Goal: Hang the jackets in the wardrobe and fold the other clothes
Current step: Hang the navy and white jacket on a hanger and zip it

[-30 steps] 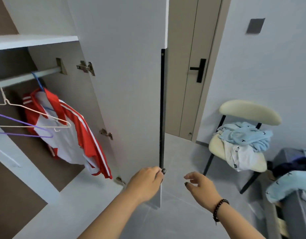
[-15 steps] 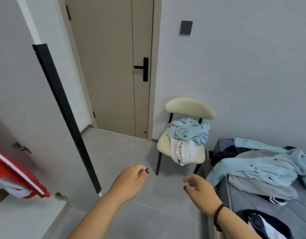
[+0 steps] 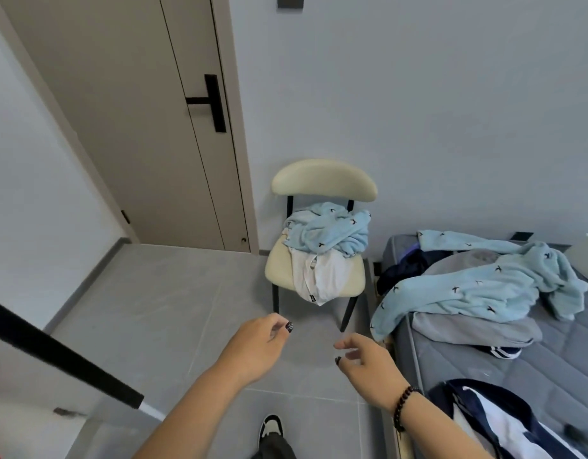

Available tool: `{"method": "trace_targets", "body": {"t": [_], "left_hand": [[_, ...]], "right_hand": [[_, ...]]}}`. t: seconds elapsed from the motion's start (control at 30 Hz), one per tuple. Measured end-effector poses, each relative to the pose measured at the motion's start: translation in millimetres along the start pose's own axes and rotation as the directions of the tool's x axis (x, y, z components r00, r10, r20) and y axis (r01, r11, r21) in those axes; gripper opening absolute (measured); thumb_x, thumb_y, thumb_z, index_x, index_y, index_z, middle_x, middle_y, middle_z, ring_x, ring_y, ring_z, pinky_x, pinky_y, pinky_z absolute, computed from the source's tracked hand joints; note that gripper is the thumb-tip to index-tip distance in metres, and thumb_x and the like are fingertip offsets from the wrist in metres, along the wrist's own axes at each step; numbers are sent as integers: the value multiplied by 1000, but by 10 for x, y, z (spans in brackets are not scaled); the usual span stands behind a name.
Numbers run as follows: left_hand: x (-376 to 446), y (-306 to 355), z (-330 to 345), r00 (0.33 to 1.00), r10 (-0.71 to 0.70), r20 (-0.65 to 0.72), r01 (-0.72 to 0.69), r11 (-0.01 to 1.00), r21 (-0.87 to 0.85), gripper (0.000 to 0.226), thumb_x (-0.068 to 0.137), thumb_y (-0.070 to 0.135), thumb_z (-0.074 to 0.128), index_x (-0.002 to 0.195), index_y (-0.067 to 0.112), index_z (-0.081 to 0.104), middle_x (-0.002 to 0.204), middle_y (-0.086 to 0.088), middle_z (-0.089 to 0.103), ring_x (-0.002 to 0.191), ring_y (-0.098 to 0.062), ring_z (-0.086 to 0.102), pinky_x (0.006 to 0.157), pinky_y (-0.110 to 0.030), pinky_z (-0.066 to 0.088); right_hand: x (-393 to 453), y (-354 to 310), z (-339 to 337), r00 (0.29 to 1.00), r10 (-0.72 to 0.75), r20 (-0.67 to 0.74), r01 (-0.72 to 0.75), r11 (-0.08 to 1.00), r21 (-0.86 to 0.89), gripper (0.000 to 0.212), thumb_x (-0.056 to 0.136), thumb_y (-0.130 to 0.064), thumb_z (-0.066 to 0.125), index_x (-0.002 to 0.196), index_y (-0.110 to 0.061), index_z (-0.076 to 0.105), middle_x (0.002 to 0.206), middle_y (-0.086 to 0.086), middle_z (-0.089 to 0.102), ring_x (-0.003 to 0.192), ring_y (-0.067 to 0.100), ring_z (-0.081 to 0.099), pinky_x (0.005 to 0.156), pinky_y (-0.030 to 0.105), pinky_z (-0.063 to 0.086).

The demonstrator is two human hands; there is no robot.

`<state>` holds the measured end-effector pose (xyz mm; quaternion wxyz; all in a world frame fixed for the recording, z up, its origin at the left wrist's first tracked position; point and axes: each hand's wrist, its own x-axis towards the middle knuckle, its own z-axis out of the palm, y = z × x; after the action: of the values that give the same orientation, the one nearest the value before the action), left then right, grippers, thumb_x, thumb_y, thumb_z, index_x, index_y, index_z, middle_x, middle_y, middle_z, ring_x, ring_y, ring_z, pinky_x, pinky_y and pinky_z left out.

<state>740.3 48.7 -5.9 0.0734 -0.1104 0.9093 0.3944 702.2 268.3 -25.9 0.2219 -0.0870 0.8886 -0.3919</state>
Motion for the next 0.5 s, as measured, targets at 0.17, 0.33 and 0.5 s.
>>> {"method": "trace_targets", "body": {"t": [0.17, 0.33, 0.5], "left_hand": [[762, -38, -133, 998, 29, 49, -29, 999, 14, 20, 98, 31, 49, 109, 26, 65, 105, 14, 67, 98, -1, 61, 90, -23, 48], [1582, 12, -313, 995, 56, 79, -56, 998, -7, 24, 98, 29, 49, 116, 24, 64, 111, 12, 66, 101, -2, 61, 91, -21, 47], [2208, 33, -411, 989, 70, 127, -71, 998, 0, 25, 98, 30, 50, 117, 25, 64, 108, 13, 66, 99, -1, 60, 92, -23, 49]], "right_hand": [[709, -161, -109, 1000, 7, -19, -7, 1000, 7, 15, 90, -21, 57, 102, -30, 56, 113, -8, 55, 105, 5, 52, 74, 15, 44], [1453, -319, -302, 998, 47, -31, -47, 999, 26, 15, 90, -21, 56, 91, -35, 52, 103, -6, 57, 85, 3, 52, 59, 9, 37], [2044, -414, -388, 988, 113, -102, -104, 990, 91, 15, 88, -20, 57, 97, -32, 58, 101, 1, 61, 76, 6, 57, 56, 11, 41]]}}
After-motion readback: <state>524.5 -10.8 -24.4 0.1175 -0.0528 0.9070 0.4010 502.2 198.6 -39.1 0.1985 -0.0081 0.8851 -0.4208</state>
